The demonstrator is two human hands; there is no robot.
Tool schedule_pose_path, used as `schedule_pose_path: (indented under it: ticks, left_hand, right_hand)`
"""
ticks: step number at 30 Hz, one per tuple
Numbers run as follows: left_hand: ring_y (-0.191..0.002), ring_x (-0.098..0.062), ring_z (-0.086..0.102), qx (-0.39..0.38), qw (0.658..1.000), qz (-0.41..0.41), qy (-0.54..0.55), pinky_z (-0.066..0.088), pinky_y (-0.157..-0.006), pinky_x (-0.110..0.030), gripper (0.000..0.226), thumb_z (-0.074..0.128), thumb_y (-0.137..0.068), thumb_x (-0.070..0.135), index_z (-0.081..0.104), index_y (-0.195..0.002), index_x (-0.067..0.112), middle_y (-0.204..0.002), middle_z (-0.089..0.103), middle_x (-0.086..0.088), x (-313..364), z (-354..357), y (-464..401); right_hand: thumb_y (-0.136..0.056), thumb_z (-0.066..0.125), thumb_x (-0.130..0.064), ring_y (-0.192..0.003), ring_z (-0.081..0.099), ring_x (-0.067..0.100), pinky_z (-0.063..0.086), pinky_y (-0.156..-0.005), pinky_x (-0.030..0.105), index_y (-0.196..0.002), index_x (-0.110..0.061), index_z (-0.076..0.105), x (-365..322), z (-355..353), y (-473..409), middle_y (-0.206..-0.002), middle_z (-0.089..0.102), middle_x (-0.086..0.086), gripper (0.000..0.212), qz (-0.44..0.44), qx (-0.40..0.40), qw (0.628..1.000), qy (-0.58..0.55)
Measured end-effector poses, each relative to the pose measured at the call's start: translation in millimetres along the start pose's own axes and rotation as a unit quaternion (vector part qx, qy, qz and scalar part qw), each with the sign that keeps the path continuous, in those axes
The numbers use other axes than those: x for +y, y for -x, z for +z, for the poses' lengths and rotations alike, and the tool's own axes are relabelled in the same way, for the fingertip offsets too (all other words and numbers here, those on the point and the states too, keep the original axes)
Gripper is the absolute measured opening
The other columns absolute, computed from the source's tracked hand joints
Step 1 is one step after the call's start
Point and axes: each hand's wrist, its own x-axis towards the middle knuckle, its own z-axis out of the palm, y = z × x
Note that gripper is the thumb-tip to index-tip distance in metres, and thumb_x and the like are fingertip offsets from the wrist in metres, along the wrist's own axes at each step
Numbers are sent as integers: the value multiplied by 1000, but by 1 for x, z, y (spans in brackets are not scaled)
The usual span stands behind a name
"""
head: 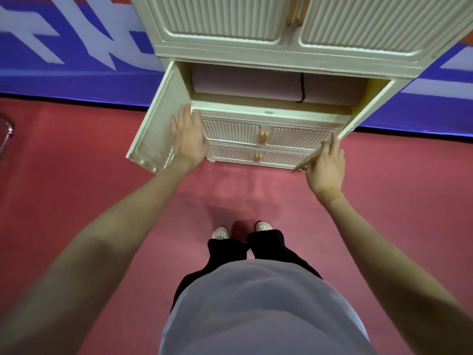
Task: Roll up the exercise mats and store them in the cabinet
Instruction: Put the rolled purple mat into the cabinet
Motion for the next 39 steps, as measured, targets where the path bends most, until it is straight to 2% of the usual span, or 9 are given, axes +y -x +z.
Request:
schedule_pose_path:
  ticks: [6,9,11,14,19,23,27,33,39]
  left_hand:
    - [-147,-35,12,76,976,-189,-79,4,-118,-54,81,58,-79,9,18,-149,0,-156,18,-23,-50,-28,12]
    - [-133,-38,39,24,960,-277,-38,28,-111,-51,74,54,-85,10,17,-147,-5,-144,38,-23,-70,-28,22]
    - [-117,-42,54,-11,953,-302,-1,43,-96,-48,51,49,-89,9,36,-136,-5,-129,53,-23,-82,-28,32]
    - [-102,-47,60,-14,963,-269,8,48,-82,-48,27,47,-91,12,54,-112,-4,-110,63,-28,-88,-23,54]
    - [-79,-46,60,48,988,-126,75,39,-63,-43,26,47,-97,23,51,-95,-2,-89,63,-26,-65,3,84]
    - [-78,-41,59,54,974,-154,159,45,-66,-46,24,49,-94,23,52,-92,0,-86,63,-21,-37,24,80]
    - [-83,-41,62,13,959,-198,201,47,-71,-44,27,51,-92,25,57,-96,-2,-89,66,-22,-14,44,71]
    - [-88,-39,65,-25,960,-183,210,48,-73,-43,36,51,-96,36,58,-102,2,-92,70,-17,9,60,70]
    - [-87,-38,64,-55,979,-93,172,47,-70,-42,19,57,-93,18,57,-105,3,-95,69,-13,24,64,61]
  right_hand:
    - [-71,64,2,-110,46,47,39,-96,47,-118,9,47,-25,16,-19,-137,37,30,50,-77,21,997,2]
    - [-72,64,6,-103,49,43,44,-88,47,-120,8,46,-26,13,-29,-130,43,26,51,-101,26,994,-21]
    - [-80,56,4,-103,51,41,49,-82,48,-122,6,45,-21,11,-32,-132,41,23,44,-111,28,991,-71]
    - [-90,52,-5,-98,54,36,51,-66,42,-121,-2,45,-10,12,-27,-143,28,22,32,-117,60,985,-114]
    - [-86,57,-9,-107,49,29,53,-76,39,-128,-16,50,7,20,-8,-130,31,23,43,-59,104,978,-171]
    - [-86,54,-5,-77,52,32,47,-60,36,-148,-24,28,21,30,-4,-119,38,18,70,-84,28,979,-182]
    - [-89,54,-8,-78,50,31,40,-56,35,-152,-31,8,34,35,-10,-116,44,13,82,-129,-1,978,-164]
    - [-91,53,-9,-75,60,33,49,-58,40,-154,-23,6,41,43,-17,-93,64,4,80,-143,-18,974,-177]
    - [-96,56,-28,-80,64,20,46,-65,33,-152,-15,9,41,54,-21,-94,69,-5,75,-97,16,968,-230]
